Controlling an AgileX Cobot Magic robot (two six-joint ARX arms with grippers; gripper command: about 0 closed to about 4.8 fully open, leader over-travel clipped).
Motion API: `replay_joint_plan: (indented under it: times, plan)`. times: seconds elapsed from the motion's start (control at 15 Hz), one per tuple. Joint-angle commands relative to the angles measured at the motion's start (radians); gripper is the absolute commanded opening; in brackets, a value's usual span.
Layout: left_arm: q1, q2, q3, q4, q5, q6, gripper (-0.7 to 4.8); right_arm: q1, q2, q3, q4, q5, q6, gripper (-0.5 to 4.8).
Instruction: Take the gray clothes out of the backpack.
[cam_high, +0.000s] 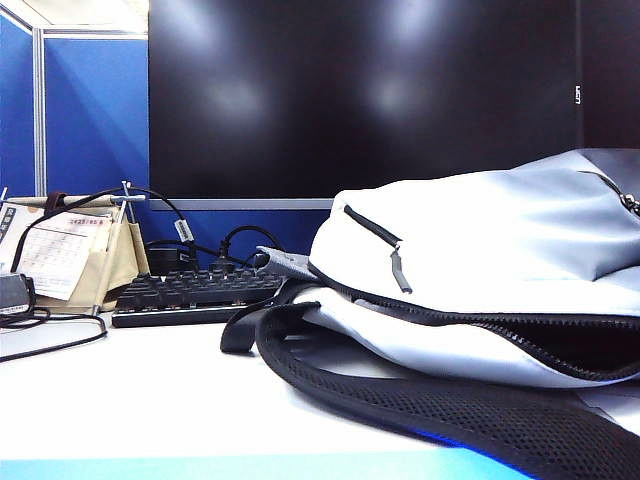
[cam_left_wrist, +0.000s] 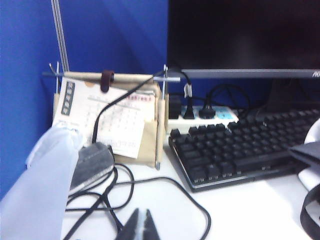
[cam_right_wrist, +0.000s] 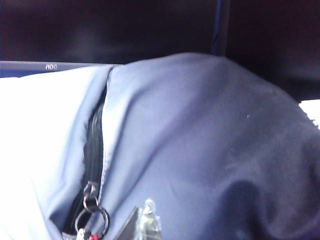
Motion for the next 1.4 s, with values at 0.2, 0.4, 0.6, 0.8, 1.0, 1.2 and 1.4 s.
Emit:
replay_joint_plan:
  times: [0.2,0.4,0.6,0.8,1.0,1.2,1.4]
  plan:
    - [0.000,-0.002,0.000,0.228,0.171,-0.068,-0.02,0.000,-0.002,-0.006,0.068,0.000,0.004,-0.05]
    - [0.000,-0.002,0.001,0.406,0.325,-0.328,-0.01,0.002,-0.002,-0.006,0.339,-0.160,0.230,-0.05]
    - [-0.001,-0.002,0.001,0.519,0.229,-0.940,0.95,0.002,-0.002,0.002,0.608,-0.206,0.632,-0.05]
    - [-0.001,-0.002,0.004,0.640,0.179,-1.138,0.93,0.002,0.039,0.150,0.614,-0.206,0.636,-0.05]
    - [-0.001,0.001,0.087,0.707,0.116,-1.095,0.93,0.003,0.333,0.398,0.615,-0.397,0.631,-0.05]
    - [0.000,0.031,0.285,0.407,0.230,-0.677,0.88,0.098,0.758,0.591,0.621,-0.584,0.568,1.54]
    - [0.000,0.079,0.378,0.252,0.247,-0.490,0.88,0.263,1.053,0.705,0.555,-0.504,0.321,3.37]
